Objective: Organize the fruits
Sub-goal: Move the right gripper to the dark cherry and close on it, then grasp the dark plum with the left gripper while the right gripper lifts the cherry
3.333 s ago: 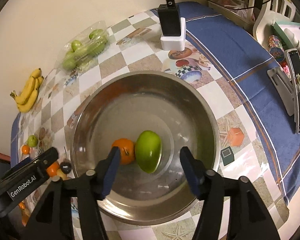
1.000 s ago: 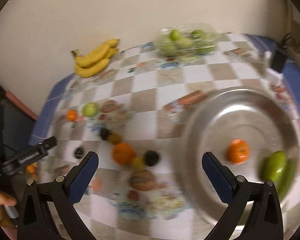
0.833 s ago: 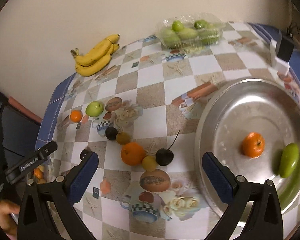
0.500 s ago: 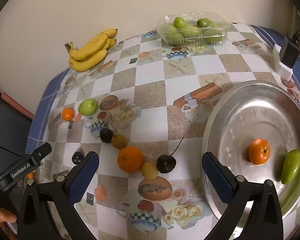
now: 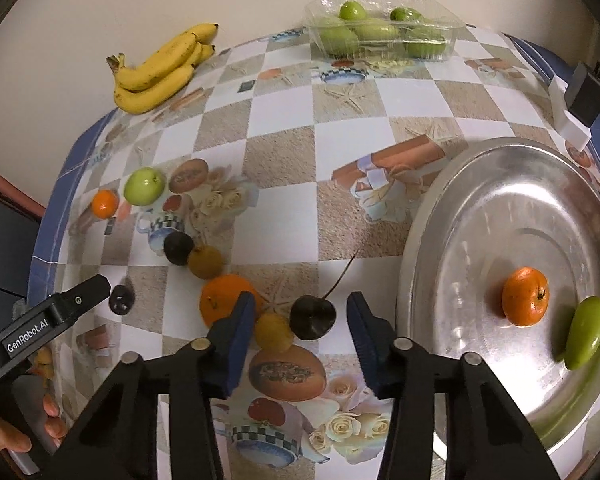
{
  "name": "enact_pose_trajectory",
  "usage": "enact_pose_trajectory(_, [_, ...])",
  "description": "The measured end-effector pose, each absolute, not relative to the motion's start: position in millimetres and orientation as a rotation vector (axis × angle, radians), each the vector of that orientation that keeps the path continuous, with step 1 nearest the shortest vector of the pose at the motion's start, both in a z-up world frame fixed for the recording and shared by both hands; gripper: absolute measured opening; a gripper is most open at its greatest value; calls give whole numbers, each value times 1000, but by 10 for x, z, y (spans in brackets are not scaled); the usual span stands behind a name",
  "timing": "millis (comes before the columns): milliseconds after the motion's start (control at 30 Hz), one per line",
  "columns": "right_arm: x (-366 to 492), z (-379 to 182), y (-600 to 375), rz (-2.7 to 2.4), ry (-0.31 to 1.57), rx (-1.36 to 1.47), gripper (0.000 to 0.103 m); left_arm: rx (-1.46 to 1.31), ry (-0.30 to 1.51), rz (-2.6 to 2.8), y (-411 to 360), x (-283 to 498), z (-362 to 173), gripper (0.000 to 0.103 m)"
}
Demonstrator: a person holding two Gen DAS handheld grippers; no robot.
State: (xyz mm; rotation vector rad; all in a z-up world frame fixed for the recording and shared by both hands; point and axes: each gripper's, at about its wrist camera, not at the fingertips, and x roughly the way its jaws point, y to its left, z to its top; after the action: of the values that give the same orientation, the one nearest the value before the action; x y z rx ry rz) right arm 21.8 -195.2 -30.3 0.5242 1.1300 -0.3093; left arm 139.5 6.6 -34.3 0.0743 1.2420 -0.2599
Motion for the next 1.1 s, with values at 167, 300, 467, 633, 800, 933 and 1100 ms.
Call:
enact_pose_trajectory(167, [223,-377,-2005,-336,1146,547,38,32,1276,-280,77,1437,-434,87])
enact_pose_trajectory(300, [226,-405,-2016,-341,1153,556,36,-19,1306,-273,115,1468,-496,85])
enact_pose_trajectory(467, [237,-429,-2037,-349,1157,573,36,-67,1330,-280,138,1488,-548,78])
enact_pose_trajectory(633, [246,-464,-2061,-358,1161,586,36,-98,1339,-286,144,1508,-571,71])
enact_pose_trajectory(800, [233,-469,-2081,-357,1155,600,36,-109,1346,-277,171,1528,-601,66])
enact_pose_trajectory(933, [242,-480,-2071,-352,1157,604,36,-127,1348,-283,183,1534,-608,56])
enact_pose_trajectory(1100, [241,-487,-2071,-348,1156,611,35,-133,1350,-295,151,1543,-621,49])
